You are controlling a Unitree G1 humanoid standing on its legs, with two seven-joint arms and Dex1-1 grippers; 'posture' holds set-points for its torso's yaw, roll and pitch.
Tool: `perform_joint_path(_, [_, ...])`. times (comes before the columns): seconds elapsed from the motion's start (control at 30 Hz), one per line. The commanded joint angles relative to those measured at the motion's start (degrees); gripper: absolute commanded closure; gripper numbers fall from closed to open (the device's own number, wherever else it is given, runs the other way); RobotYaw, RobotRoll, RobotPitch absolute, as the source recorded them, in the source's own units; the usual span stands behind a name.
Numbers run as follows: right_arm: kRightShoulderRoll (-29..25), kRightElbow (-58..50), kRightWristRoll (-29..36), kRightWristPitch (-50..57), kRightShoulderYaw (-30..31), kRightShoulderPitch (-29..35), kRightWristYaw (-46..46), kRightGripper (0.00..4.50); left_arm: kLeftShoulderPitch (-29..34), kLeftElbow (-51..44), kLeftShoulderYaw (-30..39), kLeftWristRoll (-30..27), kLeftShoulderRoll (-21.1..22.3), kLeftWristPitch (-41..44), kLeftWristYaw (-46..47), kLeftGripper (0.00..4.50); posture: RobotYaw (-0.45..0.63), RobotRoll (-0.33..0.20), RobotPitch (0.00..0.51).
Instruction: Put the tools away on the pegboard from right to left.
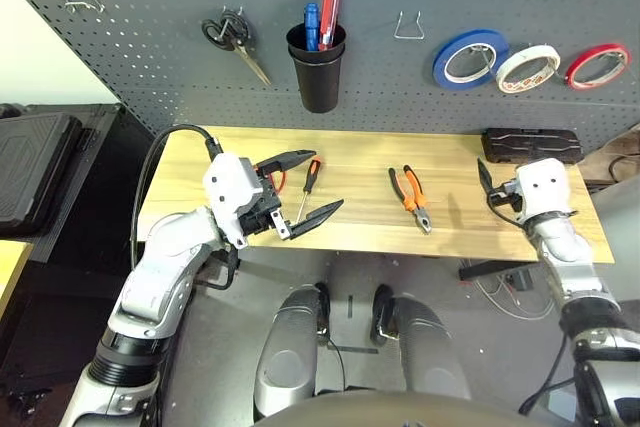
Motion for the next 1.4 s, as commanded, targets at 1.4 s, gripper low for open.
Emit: perform_joint_path(1.4, [13.1,0.5,2.4,70.0,8.0,-23.2,0.6,0.01,-1.6,6.2,-8.2,14.0,4.0,4.1,-2.1,0.00,0.25,0.000,0.299])
